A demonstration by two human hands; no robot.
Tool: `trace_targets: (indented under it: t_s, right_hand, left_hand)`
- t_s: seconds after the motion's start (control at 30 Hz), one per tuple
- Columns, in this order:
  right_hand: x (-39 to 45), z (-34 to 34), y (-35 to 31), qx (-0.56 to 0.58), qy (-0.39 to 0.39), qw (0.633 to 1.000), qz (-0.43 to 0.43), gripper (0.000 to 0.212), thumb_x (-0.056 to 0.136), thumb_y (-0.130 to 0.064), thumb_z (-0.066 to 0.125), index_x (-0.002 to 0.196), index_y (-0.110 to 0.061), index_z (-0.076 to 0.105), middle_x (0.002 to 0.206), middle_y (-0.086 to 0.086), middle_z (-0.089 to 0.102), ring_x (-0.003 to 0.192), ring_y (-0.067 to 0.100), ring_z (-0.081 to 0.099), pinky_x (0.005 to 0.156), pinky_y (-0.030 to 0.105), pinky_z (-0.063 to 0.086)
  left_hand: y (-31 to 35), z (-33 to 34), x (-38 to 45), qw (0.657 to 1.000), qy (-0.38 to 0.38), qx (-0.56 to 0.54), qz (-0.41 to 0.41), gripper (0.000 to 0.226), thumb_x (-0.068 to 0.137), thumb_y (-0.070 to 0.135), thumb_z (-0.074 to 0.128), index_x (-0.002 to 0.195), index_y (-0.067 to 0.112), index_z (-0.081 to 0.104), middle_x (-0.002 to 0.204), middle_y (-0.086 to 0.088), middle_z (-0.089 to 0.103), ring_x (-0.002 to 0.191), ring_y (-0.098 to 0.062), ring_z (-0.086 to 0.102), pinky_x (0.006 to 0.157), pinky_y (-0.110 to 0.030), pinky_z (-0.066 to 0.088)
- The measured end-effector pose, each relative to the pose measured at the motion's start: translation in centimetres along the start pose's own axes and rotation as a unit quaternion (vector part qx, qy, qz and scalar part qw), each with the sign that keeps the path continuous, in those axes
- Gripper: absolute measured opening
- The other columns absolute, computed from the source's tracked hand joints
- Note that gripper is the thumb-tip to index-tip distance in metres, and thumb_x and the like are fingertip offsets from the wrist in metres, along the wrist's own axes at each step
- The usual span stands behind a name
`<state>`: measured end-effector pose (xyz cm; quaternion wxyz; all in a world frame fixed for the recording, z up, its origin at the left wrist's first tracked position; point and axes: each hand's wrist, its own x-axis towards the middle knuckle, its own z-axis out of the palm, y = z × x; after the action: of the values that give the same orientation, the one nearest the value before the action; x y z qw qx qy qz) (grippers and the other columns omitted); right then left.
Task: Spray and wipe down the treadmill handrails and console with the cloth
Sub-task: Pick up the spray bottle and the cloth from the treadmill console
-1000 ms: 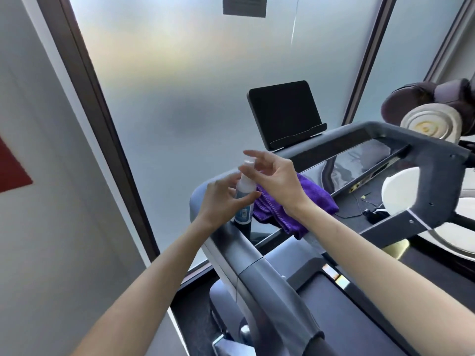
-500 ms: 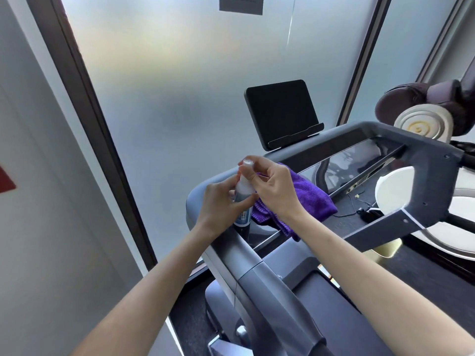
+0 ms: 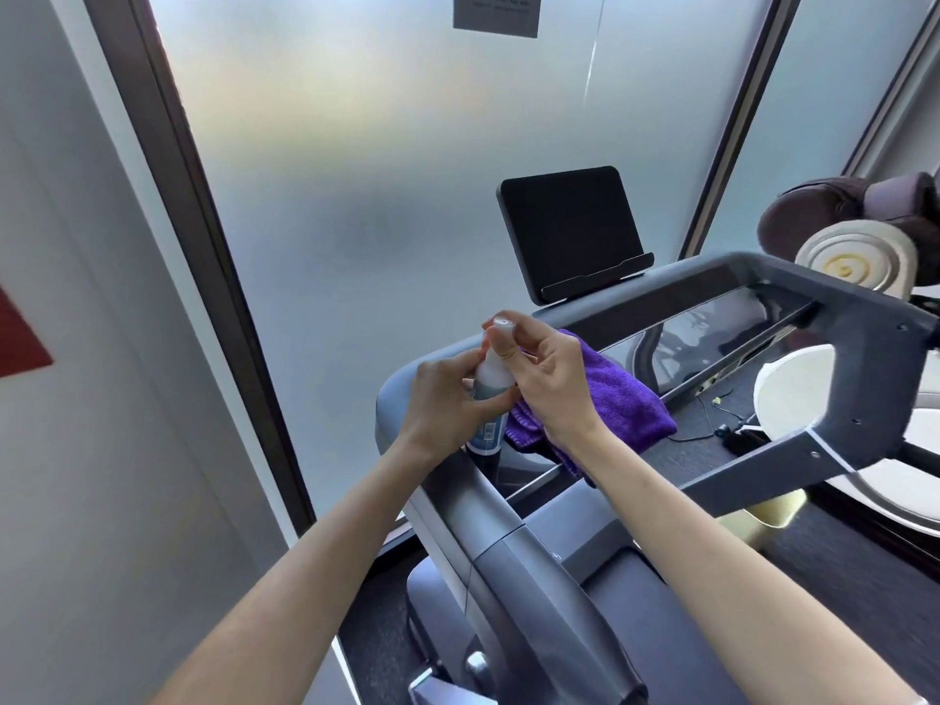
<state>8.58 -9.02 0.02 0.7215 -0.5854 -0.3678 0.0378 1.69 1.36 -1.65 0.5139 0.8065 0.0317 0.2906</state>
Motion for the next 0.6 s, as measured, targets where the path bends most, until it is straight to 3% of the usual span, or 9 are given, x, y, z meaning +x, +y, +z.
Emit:
trace_targets:
  t_s: [0.1, 0.3, 0.37, 0.5, 0.6]
  right_hand:
    - [0.0, -0.1, 0.0, 0.028, -0.004, 1.0, -0.003, 0.004, 0.092, -0.012, 0.063, 0.09, -0.014, 0.067, 0.077, -0.006, 0.066, 0.072, 0.009, 0.058, 0.07, 0.02, 0.052]
    - [0.2, -0.9, -1.2, -0.013, -0.068, 0.998, 0.008, 0.018, 0.081, -0.024, 0.066, 0.094, -0.012, 0.068, 0.081, -0.003, 0.069, 0.078, 0.006, 0.065, 0.071, 0.018, 0.052]
    - [0.2, -1.4, -1.5, -0.032, -0.086, 0.996, 0.006, 0.021, 0.081, -0.026, 0.065, 0.096, -0.012, 0.068, 0.083, -0.002, 0.071, 0.079, 0.006, 0.067, 0.071, 0.018, 0.052]
    - [-0.2, -0.6, -1.3, -0.024, -0.045, 0.999, 0.0, 0.021, 0.085, -0.021, 0.064, 0.098, -0.005, 0.067, 0.081, 0.004, 0.068, 0.076, 0.008, 0.064, 0.074, 0.022, 0.053]
    - [-0.6, 0.3, -0.9, -0.003, -0.001, 1.0, -0.005, 0.013, 0.083, -0.021, 0.067, 0.091, -0.01, 0.068, 0.079, 0.006, 0.067, 0.075, 0.015, 0.061, 0.076, 0.032, 0.052]
  left_hand:
    - [0.1, -0.1, 0.0, 1.0, -0.008, -0.012, 0.005, 0.015, 0.076, 0.004, 0.078, 0.089, 0.006, 0.069, 0.08, -0.015, 0.071, 0.068, -0.011, 0.054, 0.073, -0.046, 0.056]
    - [-0.4, -0.7, 0.0, 0.999, -0.037, -0.029, 0.017, 0.021, 0.076, 0.002, 0.078, 0.094, 0.011, 0.069, 0.08, -0.001, 0.068, 0.072, -0.007, 0.056, 0.077, -0.034, 0.058]
    - [-0.5, -1.0, 0.0, 0.997, -0.057, -0.026, 0.034, 0.026, 0.076, 0.002, 0.078, 0.101, 0.007, 0.07, 0.083, -0.003, 0.068, 0.074, -0.007, 0.056, 0.078, -0.031, 0.057]
    - [-0.7, -0.8, -0.1, 0.998, -0.046, -0.028, 0.033, 0.021, 0.076, 0.002, 0.078, 0.096, 0.0, 0.069, 0.082, -0.022, 0.066, 0.072, -0.016, 0.052, 0.074, -0.05, 0.056]
    - [-0.7, -0.6, 0.0, 0.998, -0.039, -0.035, 0.027, 0.016, 0.076, 0.0, 0.077, 0.088, -0.002, 0.067, 0.074, -0.019, 0.061, 0.068, -0.016, 0.048, 0.07, -0.05, 0.054]
